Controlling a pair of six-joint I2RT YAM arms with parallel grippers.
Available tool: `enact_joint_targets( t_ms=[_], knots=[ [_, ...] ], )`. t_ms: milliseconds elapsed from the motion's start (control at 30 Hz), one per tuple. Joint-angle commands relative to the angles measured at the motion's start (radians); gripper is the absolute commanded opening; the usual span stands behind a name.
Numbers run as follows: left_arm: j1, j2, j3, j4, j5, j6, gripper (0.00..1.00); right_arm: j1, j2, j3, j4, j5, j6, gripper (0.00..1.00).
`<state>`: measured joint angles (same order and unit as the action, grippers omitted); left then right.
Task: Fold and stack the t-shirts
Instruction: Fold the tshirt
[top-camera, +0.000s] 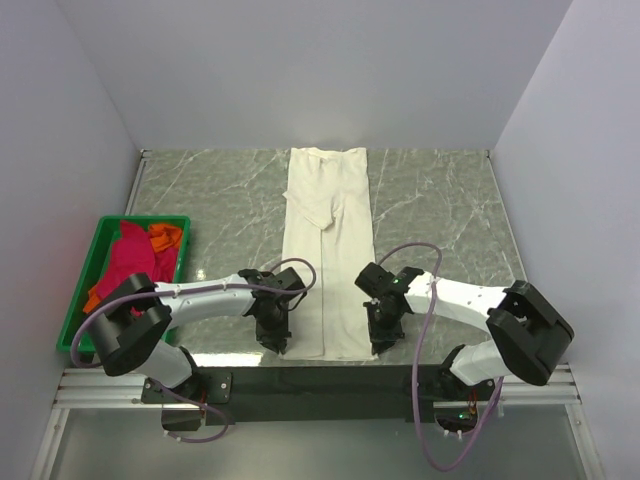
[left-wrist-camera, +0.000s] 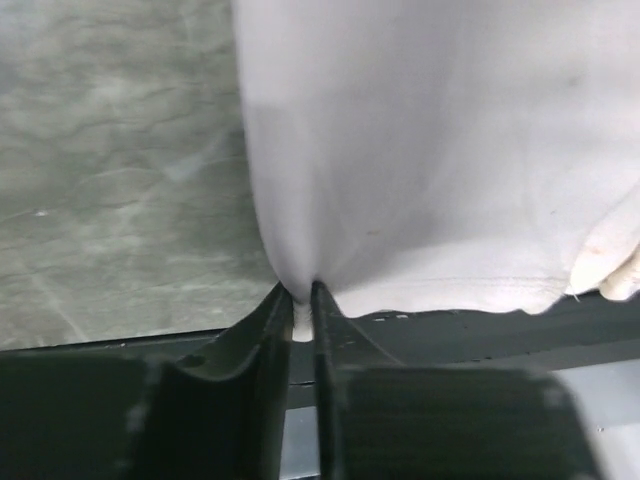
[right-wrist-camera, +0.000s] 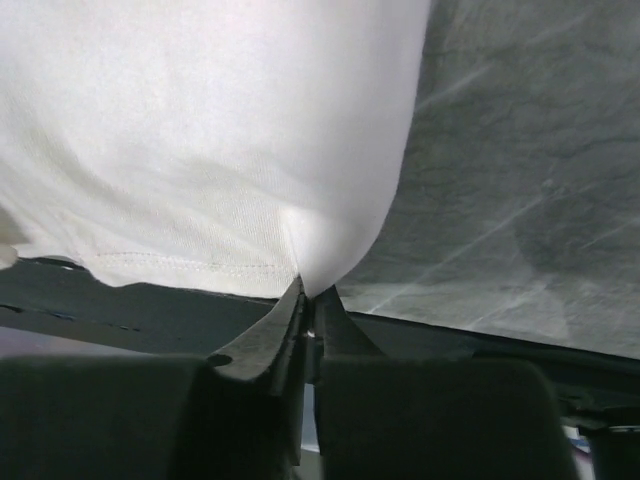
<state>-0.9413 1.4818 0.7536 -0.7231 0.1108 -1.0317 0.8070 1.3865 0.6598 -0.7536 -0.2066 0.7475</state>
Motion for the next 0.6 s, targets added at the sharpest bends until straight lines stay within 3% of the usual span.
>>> enact_joint_targets(
  t_ms=[0, 100, 300, 567],
  knots=[
    [-0.017, 0.015, -0.013, 0.03, 0.007, 0.009, 0.13, 0.009, -0.01, -0.009, 0.0, 0.006, 0.007, 0.02],
    [-0.016, -0.008, -0.005, 0.019, -0.002, 0.001, 0.01, 0.009, -0.017, 0.017, -0.035, 0.033, -0.011, 0.0],
    [-0.017, -0.078, 0.038, -0.027, 0.009, -0.01, 0.01, 0.011, -0.087, 0.073, -0.084, -0.019, -0.023, 0.0],
    [0.039, -0.077, 0.162, -0.036, 0.009, 0.03, 0.01, -0.012, -0.089, 0.192, -0.122, 0.036, -0.059, 0.0]
  ],
)
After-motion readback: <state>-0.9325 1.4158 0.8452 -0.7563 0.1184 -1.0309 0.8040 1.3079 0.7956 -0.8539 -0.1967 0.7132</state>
